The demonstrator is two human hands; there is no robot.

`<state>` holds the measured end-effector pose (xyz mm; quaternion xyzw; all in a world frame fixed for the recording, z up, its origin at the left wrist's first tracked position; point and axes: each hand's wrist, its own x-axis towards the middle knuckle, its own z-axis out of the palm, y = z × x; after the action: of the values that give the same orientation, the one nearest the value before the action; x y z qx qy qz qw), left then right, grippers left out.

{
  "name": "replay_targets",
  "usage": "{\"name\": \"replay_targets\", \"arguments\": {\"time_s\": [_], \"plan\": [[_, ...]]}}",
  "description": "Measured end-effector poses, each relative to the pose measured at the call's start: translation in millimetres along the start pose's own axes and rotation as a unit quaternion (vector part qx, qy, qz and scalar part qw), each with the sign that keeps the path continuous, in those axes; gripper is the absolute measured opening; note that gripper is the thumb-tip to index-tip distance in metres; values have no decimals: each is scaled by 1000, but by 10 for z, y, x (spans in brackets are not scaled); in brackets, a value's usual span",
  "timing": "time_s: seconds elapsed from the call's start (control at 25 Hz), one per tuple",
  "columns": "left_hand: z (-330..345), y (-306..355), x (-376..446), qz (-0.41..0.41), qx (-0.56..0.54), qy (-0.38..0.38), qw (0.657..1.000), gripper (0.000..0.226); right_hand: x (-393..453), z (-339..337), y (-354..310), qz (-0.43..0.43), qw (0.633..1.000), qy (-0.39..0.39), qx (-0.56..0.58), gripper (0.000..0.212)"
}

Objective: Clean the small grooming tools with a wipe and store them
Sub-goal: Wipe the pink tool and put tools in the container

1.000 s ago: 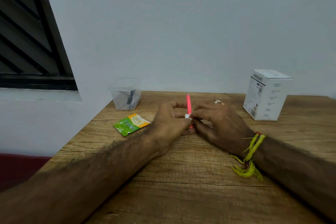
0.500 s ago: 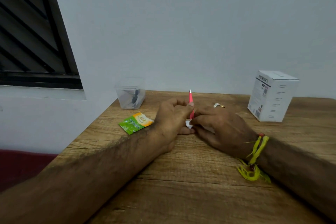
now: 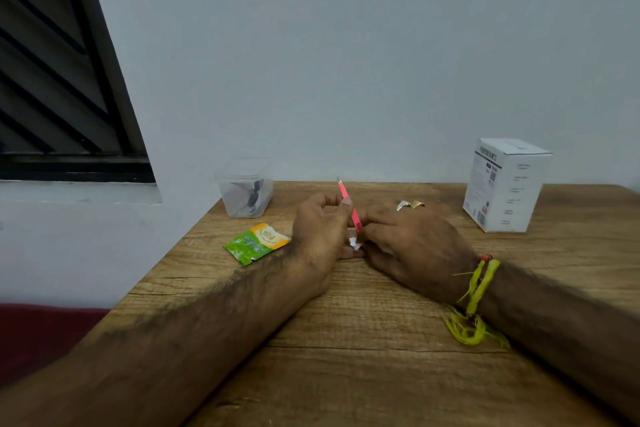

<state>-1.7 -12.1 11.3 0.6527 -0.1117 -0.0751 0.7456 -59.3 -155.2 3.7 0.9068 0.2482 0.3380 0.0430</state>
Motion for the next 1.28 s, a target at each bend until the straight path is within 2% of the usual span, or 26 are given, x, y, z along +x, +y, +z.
{"name": "replay_targets", "arguments": {"time_s": [0.08,0.16,0.28,0.36,0.4,0.48,0.56,0.64,0.8,1.28], "plan": [[33,16,-31,7,-5,-4,1000,20,-47,-47,23,35,998,37,30,21],[16,25,-34,9,-18,-3,1000,21,-70,-76,30,117,982,116,94,12],[-31,10,-5,21,6,-12,1000,19,26,-14,-36,257,920,229,187,4],[-20,-23,-23,42,35,-37,998,20,92,41,-84,326,876,265,237,3],[-10,-37,-35,51,37,-62,996,20,104,58,-86,337,866,273,249,2],[-4,-37,-67,63,24,-133,989,21,86,34,-68,317,871,289,241,1],[-10,-23,-64,66,7,-193,979,23,79,-16,-43,256,894,301,211,2],[-11,-23,-37,65,-6,-221,973,26,78,-18,-32,189,924,284,174,4],[-18,-58,-24,75,4,-237,969,24,74,59,-11,161,949,244,119,8],[-23,-105,-21,105,78,-268,955,22,111,88,41,162,946,247,135,7]]}}
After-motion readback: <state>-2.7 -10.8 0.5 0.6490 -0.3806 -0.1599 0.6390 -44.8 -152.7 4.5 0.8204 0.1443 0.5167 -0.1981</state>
